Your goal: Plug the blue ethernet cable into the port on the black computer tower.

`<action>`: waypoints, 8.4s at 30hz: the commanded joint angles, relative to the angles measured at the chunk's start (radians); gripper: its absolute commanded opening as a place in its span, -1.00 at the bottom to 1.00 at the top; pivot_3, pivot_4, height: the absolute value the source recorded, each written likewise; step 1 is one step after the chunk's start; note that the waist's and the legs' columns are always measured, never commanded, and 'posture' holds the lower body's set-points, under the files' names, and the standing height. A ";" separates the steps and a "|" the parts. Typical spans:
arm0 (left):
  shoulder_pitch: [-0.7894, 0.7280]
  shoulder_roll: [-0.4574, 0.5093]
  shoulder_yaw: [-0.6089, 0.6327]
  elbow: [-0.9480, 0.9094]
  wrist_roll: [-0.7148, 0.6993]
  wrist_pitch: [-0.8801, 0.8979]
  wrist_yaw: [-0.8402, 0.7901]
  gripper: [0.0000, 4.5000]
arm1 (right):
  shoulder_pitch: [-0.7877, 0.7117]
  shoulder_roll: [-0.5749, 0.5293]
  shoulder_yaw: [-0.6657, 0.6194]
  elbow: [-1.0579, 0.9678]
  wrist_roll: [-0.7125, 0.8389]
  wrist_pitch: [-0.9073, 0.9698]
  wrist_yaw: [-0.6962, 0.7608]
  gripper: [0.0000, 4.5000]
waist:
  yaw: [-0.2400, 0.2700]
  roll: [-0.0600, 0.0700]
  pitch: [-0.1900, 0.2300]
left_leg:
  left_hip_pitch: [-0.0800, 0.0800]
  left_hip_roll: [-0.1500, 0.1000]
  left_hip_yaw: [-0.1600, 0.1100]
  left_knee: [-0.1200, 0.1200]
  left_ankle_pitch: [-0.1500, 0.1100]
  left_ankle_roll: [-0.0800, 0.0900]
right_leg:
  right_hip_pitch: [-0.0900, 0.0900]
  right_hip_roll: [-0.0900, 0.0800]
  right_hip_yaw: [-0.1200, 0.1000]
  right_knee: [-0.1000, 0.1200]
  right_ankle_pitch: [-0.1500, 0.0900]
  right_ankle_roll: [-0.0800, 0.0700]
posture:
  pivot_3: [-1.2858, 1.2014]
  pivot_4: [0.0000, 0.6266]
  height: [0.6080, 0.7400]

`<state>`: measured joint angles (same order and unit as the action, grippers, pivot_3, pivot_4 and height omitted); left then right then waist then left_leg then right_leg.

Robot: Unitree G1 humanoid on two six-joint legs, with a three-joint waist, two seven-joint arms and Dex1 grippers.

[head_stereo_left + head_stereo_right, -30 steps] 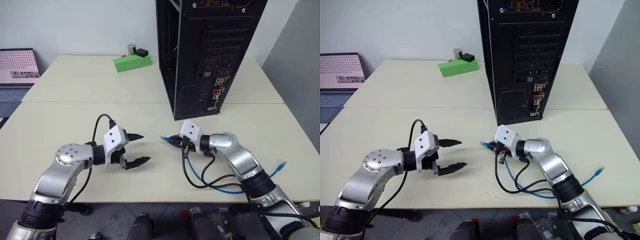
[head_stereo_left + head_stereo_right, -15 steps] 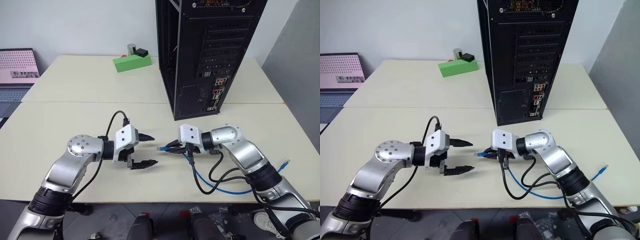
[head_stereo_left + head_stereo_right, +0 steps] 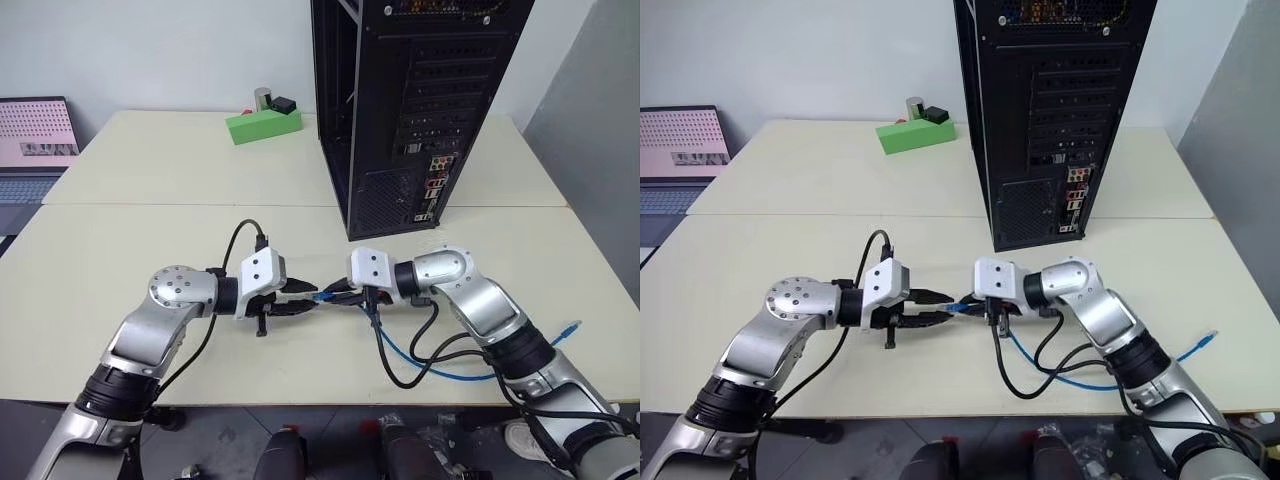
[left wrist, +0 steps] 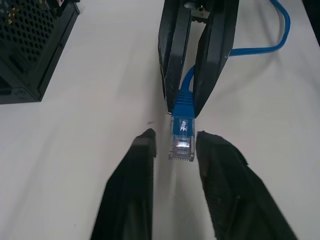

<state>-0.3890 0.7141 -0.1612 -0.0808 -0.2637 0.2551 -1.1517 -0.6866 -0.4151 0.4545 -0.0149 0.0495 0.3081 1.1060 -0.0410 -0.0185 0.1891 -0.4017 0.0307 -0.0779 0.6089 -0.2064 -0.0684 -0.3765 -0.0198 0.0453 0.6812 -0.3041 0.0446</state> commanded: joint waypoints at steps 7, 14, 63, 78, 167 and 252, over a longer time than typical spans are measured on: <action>-0.002 -0.007 -0.004 0.033 0.048 -0.098 -0.006 -0.87 | -0.033 -0.003 0.003 0.001 -0.008 0.010 0.022 -0.63 | 0.000 0.000 0.000 | 0.000 0.000 0.000 0.000 0.000 0.000 | 0.000 0.000 0.000 0.000 0.000 0.000 | 0.03 -0.52 1.00; 0.009 -0.041 -0.018 0.052 0.093 -0.194 0.013 -0.87 | -0.033 -0.068 -0.046 0.020 0.008 0.006 0.071 0.13 | 0.003 0.000 0.000 | 0.000 0.000 0.000 0.000 0.000 0.000 | 0.000 0.000 0.000 0.000 0.000 0.000 | 0.03 -0.52 1.00; 0.007 -0.119 -0.057 0.289 0.609 -1.224 0.627 -0.88 | 0.160 -0.020 -0.357 -0.235 0.605 0.686 -0.208 -0.66 | 0.009 0.000 0.000 | 0.000 -0.001 0.000 0.001 0.000 0.000 | 0.001 -0.001 -0.001 0.000 0.000 0.000 | 0.03 -0.52 1.00; 0.028 -0.122 -0.069 0.274 0.585 -1.181 0.638 -0.10 | 0.071 -0.031 -0.383 -0.145 0.671 0.744 -0.194 -1.00 | 0.009 0.000 0.000 | 0.000 -0.001 0.000 0.000 0.000 0.000 | 0.001 -0.001 -0.001 0.000 0.000 0.000 | 0.03 -0.52 1.00; -0.148 -0.670 -0.098 -0.049 0.263 0.070 0.813 0.97 | 0.068 0.231 -0.607 -0.196 0.222 0.439 -1.100 -1.00 | 0.007 0.000 0.000 | -0.001 -0.002 0.000 0.000 0.000 0.000 | 0.001 0.000 0.001 0.000 0.000 0.000 | 0.03 -0.52 1.00; -0.136 -0.663 -0.114 -0.050 0.276 0.059 0.811 0.97 | 0.089 0.226 -0.538 -0.199 0.123 0.437 -1.055 -1.00 | -0.001 0.000 0.000 | -0.001 -0.001 0.000 0.000 0.000 0.000 | 0.000 0.000 0.001 -0.001 0.000 0.000 | 0.03 -0.52 1.00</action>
<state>-0.5211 0.0535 -0.2705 -0.1059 0.0063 0.3388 -0.3395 -0.5897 -0.1893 -0.0832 -0.1917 0.1773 0.7675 0.0441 -0.0420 -0.0183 0.1890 -0.4029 0.0293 -0.0782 0.6089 -0.2062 -0.0686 -0.3766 -0.0201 0.0462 0.6806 -0.3039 0.0450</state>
